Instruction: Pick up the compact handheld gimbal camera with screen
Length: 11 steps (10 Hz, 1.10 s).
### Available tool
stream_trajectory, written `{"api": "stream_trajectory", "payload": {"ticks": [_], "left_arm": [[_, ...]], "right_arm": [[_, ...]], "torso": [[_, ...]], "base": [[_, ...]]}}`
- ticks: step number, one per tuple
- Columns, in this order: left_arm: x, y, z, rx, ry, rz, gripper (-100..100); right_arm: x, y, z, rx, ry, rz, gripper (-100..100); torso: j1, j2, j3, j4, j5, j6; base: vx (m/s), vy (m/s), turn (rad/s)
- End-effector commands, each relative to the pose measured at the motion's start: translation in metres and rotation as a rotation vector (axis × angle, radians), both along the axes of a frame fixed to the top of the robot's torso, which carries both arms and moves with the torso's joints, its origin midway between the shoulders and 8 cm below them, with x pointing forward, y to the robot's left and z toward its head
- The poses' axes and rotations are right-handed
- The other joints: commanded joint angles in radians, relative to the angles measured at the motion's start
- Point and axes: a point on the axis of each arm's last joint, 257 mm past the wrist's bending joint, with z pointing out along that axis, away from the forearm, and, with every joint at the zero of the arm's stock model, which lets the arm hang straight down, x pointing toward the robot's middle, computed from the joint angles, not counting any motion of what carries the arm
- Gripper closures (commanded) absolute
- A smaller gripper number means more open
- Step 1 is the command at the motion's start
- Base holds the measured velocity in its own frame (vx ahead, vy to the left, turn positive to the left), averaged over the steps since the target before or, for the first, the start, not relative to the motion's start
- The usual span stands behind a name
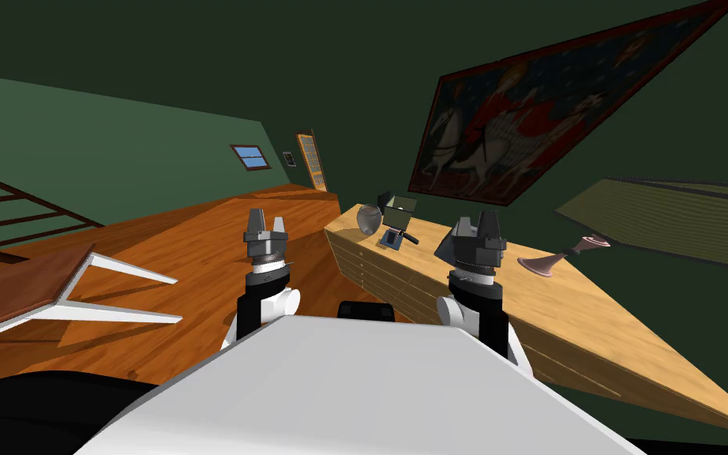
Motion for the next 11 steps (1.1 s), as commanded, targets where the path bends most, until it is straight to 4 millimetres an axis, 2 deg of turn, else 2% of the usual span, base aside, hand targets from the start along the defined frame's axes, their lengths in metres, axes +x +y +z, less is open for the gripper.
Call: {"api": "stream_trajectory", "payload": {"ticks": [1,5,6,8,11], "left_arm": [[0.0,0.0,0.0,0.0,0.0,0.0,0],[0.0,0.0,0.0,0.0,0.0,0.0,0],[0.0,0.0,0.0,0.0,0.0,0.0,0],[0.0,0.0,0.0,0.0,0.0,0.0,0],[0.0,0.0,0.0,0.0,0.0,0.0,0]], "right_arm": [[0.002,0.013,-0.001,-0.044,-0.002,0.034,-100],[0.008,0.047,-0.01,-0.162,-0.007,0.13,-100],[0.008,0.049,-0.011,-0.174,-0.005,0.137,-100],[0.011,0.068,-0.021,-0.246,-0.005,0.192,-100],[0.012,0.081,-0.031,-0.321,0.006,0.239,-100]], "torso": [[0.0,0.0,0.0,0.0,0.0,0.0],[-0.005,0.007,0.004,0.002,-0.001,0.0],[-0.005,0.007,0.004,0.002,-0.001,0.0],[-0.004,0.005,0.003,0.001,-0.001,0.0],[-0.004,0.005,0.003,0.001,-0.001,0.0]], "base": [[-0.047,-0.035,0.057],[-0.104,-0.067,0.087],[-0.076,-0.041,0.036],[-0.097,-0.065,0.093],[-0.065,-0.051,0.067]]}}
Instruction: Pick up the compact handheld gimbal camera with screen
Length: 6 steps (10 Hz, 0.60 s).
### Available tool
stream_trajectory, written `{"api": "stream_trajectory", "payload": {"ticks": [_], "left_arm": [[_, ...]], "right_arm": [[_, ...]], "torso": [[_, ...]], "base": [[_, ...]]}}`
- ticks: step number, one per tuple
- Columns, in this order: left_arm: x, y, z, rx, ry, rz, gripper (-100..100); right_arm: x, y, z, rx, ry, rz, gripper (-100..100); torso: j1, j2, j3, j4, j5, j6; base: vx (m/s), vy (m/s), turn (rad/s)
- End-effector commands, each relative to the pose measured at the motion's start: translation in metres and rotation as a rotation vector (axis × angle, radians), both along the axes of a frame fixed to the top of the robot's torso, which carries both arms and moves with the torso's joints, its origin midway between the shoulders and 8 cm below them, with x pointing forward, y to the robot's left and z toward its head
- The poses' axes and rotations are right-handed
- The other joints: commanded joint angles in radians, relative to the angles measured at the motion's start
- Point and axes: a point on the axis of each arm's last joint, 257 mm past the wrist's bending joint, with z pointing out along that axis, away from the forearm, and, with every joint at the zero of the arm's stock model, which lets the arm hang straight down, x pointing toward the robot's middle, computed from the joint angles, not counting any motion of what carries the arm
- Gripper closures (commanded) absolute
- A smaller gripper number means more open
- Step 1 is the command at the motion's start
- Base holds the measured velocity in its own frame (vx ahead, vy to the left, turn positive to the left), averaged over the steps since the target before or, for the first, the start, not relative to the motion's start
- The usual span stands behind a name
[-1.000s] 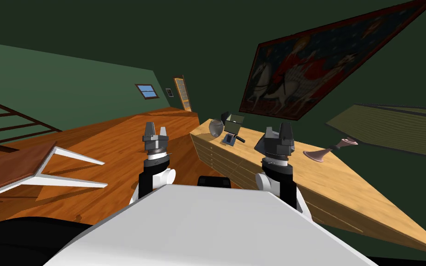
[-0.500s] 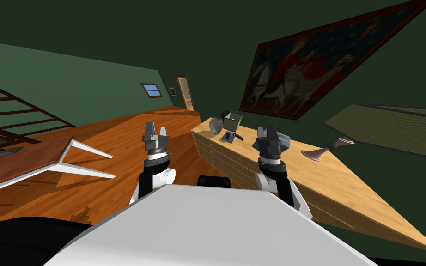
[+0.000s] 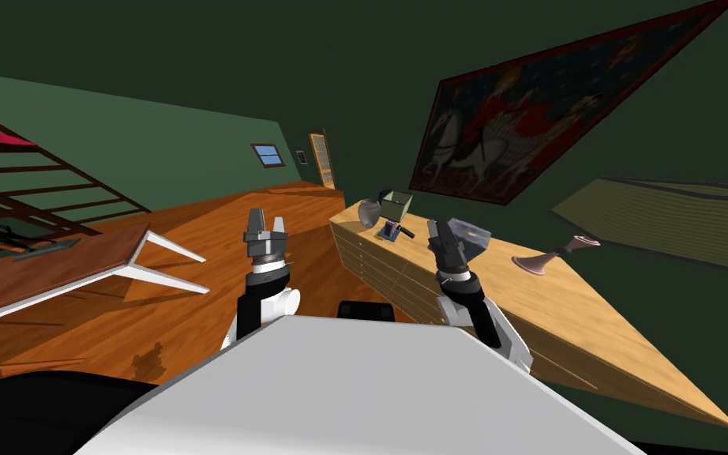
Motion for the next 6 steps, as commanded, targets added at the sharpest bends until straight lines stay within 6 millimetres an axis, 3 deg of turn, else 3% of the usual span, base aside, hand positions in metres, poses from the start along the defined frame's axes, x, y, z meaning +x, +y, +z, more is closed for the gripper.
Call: {"api": "stream_trajectory", "payload": {"ticks": [1,6], "left_arm": [[0.0,0.0,0.0,0.0,0.0,0.0,0],[0.0,0.0,0.0,0.0,0.0,0.0,0]], "right_arm": [[0.003,0.01,-0.01,-0.054,0.006,0.034,-100],[0.005,0.026,-0.036,-0.2,0.034,0.107,-100]], "torso": [[0.0,0.0,0.0,0.0,0.0,0.0],[-0.001,0.0,0.0,0.0,0.0,0.0]], "base": [[-0.049,-0.034,0.106],[-0.054,-0.046,0.083]]}}
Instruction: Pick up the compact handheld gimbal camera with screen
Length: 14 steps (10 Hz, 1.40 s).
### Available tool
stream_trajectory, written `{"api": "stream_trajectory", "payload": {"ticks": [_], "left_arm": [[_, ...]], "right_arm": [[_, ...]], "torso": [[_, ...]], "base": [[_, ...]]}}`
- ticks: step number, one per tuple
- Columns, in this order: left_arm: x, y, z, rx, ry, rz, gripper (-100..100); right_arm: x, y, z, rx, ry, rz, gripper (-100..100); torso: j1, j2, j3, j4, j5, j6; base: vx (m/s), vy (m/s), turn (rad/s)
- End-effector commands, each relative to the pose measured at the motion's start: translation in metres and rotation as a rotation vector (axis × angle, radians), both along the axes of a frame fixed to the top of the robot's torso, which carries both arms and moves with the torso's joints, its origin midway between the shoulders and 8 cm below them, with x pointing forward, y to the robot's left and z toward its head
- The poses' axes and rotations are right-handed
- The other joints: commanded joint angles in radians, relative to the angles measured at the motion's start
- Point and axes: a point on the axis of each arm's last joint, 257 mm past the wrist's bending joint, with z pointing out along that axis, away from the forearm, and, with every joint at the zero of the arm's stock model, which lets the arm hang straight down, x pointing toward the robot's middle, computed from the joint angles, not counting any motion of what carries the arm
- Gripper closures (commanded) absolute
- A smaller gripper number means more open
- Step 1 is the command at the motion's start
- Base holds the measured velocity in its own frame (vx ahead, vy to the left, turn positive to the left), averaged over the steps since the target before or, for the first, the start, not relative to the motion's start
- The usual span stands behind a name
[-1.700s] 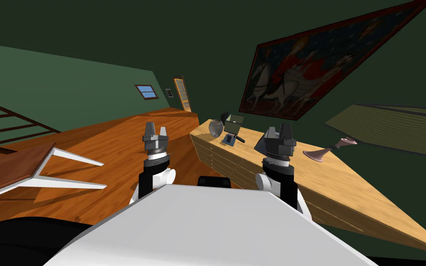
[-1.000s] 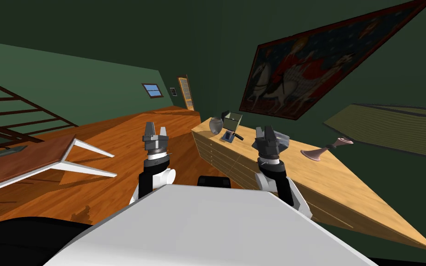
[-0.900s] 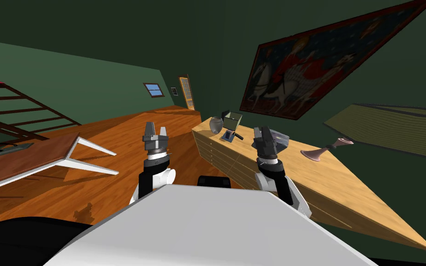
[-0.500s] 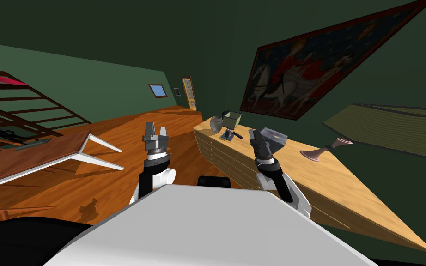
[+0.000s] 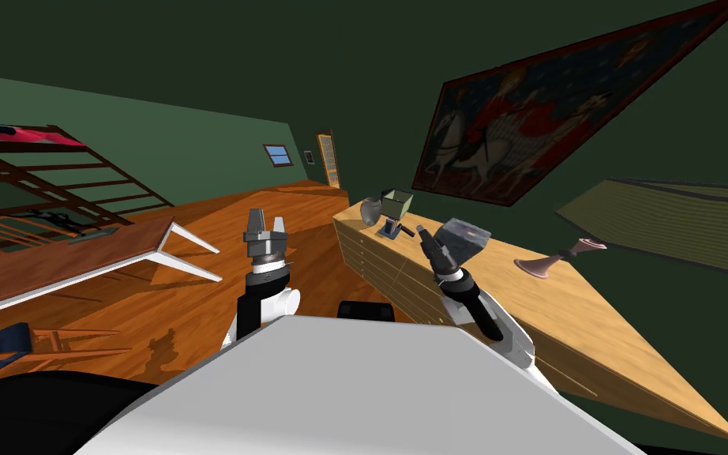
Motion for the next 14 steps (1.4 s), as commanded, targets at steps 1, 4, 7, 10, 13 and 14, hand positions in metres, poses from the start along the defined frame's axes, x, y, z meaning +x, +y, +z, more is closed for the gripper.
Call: {"api": "stream_trajectory", "payload": {"ticks": [1,4,7,10,13,14], "left_arm": [[0.0,0.0,0.0,0.0,0.0,0.0,0],[0.0,0.0,0.0,0.0,0.0,0.0,0],[0.0,0.0,0.0,0.0,0.0,0.0,0],[0.0,0.0,0.0,0.0,0.0,0.0,0],[0.0,0.0,0.0,0.0,0.0,0.0,0],[0.0,0.0,0.0,0.0,0.0,0.0,0]], "right_arm": [[0.004,0.004,-0.014,-0.058,0.014,0.026,-100],[0.005,0.006,-0.032,-0.153,0.036,0.061,-100],[0.008,0.005,-0.049,-0.234,0.057,0.085,-100],[0.015,-0.004,-0.079,-0.356,0.103,0.109,-100],[0.017,-0.015,-0.098,-0.453,0.134,0.125,-100],[0.017,-0.015,-0.098,-0.464,0.135,0.128,-100]], "torso": [[0.0,0.0,0.0,0.0,0.0,0.0],[-0.001,-0.001,-0.001,0.0,0.0,0.0],[0.0,-0.002,-0.001,0.0,0.0,0.0],[0.002,-0.002,-0.001,0.0,0.0,0.0],[0.001,-0.003,-0.002,-0.001,0.0,0.0],[0.001,-0.003,-0.002,-0.001,0.0,0.0]], "base": [[-0.041,-0.042,0.1],[-0.03,-0.043,0.086],[-0.022,-0.027,0.067],[-0.02,-0.02,0.117],[-0.01,-0.026,0.105],[0.0,-0.011,-0.019]]}}
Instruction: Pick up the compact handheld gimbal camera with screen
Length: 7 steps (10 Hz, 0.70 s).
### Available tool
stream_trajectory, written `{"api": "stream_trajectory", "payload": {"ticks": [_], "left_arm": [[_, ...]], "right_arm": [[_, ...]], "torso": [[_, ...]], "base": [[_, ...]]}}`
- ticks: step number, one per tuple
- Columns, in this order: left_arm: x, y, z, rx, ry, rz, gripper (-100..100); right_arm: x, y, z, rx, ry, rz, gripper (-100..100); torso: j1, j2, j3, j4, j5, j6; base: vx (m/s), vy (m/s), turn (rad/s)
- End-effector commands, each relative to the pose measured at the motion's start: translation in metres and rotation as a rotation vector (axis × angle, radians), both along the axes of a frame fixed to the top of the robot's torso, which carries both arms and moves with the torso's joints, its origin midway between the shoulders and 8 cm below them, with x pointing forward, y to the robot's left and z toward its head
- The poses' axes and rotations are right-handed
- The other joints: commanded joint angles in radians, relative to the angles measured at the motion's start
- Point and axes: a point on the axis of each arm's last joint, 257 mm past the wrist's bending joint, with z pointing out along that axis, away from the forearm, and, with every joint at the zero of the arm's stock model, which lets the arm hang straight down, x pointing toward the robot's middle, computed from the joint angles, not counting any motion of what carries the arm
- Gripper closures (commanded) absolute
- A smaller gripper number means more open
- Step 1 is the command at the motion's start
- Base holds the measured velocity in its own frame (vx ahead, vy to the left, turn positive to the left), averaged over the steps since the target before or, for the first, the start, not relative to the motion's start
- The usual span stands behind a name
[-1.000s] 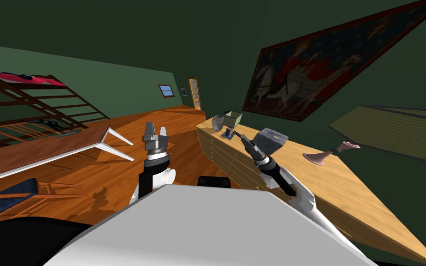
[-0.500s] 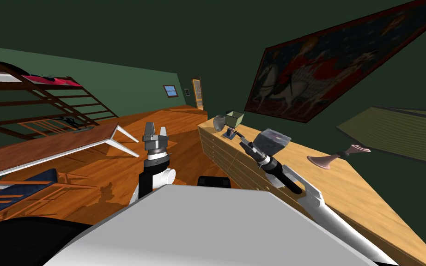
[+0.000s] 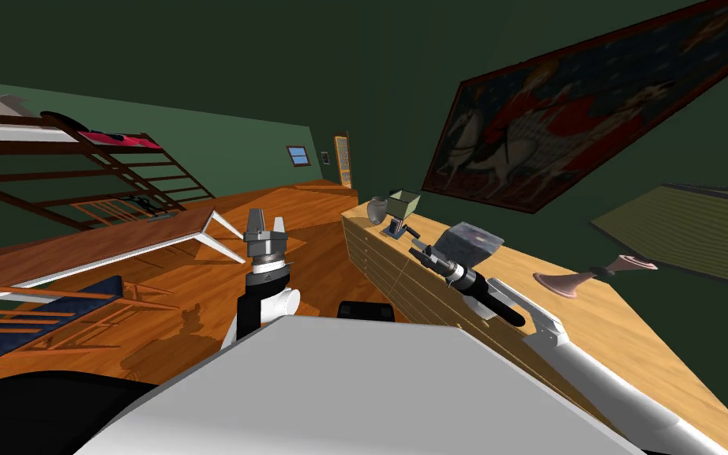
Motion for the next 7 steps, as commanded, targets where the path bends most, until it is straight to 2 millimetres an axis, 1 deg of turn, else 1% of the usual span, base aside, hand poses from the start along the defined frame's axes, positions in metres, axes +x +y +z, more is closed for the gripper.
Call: {"api": "stream_trajectory", "payload": {"ticks": [1,2,3,4,5,6,7], "left_arm": [[0.0,0.0,0.0,0.0,0.0,0.0,0],[0.0,0.0,0.0,0.0,0.0,0.0,0],[0.0,0.0,0.0,0.0,0.0,0.0,0],[0.0,0.0,0.0,0.0,0.0,0.0,0],[0.0,0.0,0.0,0.0,0.0,0.0,0],[0.0,0.0,0.0,0.0,0.0,0.0,0],[0.0,0.0,0.0,0.0,0.0,0.0,0]], "right_arm": [[0.004,-0.011,-0.015,-0.064,0.027,0.0,-100],[0.003,-0.013,-0.017,-0.089,0.03,0.007,-100],[0.007,-0.024,-0.031,-0.136,0.056,-0.001,-100],[0.007,-0.027,-0.032,-0.164,0.059,0.007,-100],[0.01,-0.041,-0.046,-0.209,0.087,-0.005,-100],[0.01,-0.045,-0.046,-0.244,0.09,0.004,-100],[0.013,-0.061,-0.06,-0.289,0.121,-0.011,-100]], "torso": [[0.0,0.0,0.0,0.0,0.0,0.0],[0.0,0.0,0.0,0.0,0.0,-0.001],[0.0,0.0,0.0,0.0,0.0,0.0],[0.0,-0.001,0.0,0.0,0.0,-0.001],[0.0,-0.001,0.0,0.0,0.0,0.0],[0.0,-0.001,-0.001,0.0,0.0,-0.001],[0.0,-0.001,-0.001,0.0,0.0,0.0]], "base": [[0.0,-0.007,0.158],[0.0,-0.014,0.089],[0.006,-0.014,0.135],[0.006,-0.014,0.086],[0.013,-0.009,0.177],[0.014,-0.011,0.074],[0.02,-0.004,0.127]]}}
